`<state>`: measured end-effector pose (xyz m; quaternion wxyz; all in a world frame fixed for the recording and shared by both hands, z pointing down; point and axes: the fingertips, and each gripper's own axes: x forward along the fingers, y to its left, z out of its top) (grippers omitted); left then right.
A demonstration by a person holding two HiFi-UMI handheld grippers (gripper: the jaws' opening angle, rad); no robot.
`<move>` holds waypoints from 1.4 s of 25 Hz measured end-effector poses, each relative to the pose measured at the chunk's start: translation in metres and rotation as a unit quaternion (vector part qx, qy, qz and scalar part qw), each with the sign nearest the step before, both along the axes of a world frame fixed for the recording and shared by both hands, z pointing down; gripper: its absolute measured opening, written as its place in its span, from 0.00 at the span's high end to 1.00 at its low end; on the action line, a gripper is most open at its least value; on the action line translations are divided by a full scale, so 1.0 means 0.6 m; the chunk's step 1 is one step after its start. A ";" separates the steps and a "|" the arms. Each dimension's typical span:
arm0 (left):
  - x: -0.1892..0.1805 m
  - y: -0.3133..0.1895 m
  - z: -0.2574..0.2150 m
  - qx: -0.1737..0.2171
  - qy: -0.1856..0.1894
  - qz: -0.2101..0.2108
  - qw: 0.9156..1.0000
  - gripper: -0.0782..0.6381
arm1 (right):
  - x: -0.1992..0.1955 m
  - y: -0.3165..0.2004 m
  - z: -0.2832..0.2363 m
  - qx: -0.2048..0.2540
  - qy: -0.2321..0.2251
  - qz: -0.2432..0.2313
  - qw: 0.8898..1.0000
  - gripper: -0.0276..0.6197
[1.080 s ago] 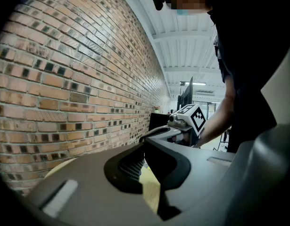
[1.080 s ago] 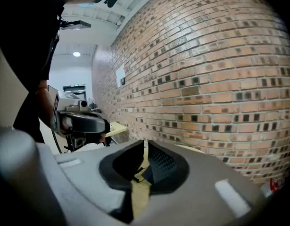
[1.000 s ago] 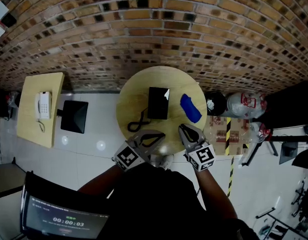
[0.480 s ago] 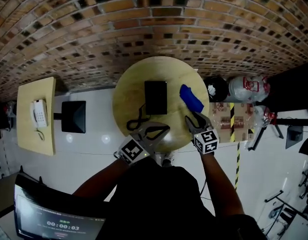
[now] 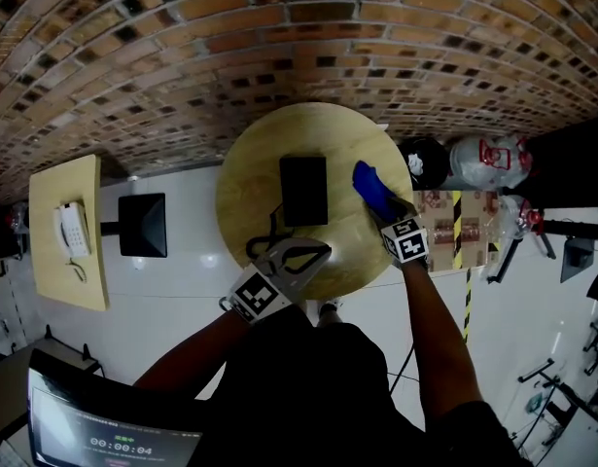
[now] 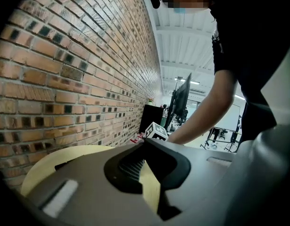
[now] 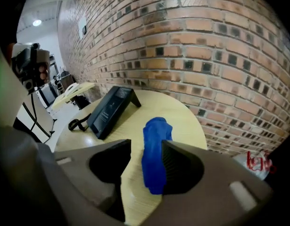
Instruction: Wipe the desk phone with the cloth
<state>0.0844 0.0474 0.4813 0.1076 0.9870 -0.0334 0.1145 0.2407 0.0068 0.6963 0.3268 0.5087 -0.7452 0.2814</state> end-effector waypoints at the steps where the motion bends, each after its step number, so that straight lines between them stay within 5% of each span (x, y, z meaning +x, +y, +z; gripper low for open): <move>1: -0.001 -0.002 0.004 -0.002 -0.001 0.000 1.000 0.90 | 0.006 -0.007 0.011 -0.011 0.006 -0.006 1.000 0.66; 10: -0.015 -0.025 0.028 -0.008 -0.008 -0.006 1.000 0.90 | 0.027 -0.046 0.077 -0.092 0.000 -0.019 0.996 0.67; 22: -0.020 -0.047 0.032 -0.007 -0.004 -0.013 1.000 0.90 | 0.033 -0.064 0.116 -0.100 -0.006 0.007 0.995 0.72; 27: -0.022 -0.047 0.032 -0.015 -0.004 -0.020 1.000 0.90 | 0.031 -0.072 0.109 -0.079 0.007 0.009 0.997 0.81; 35: -0.028 -0.060 0.028 -0.011 0.001 -0.046 0.999 0.90 | -0.010 -0.105 0.039 -0.007 -0.019 -0.023 1.000 0.82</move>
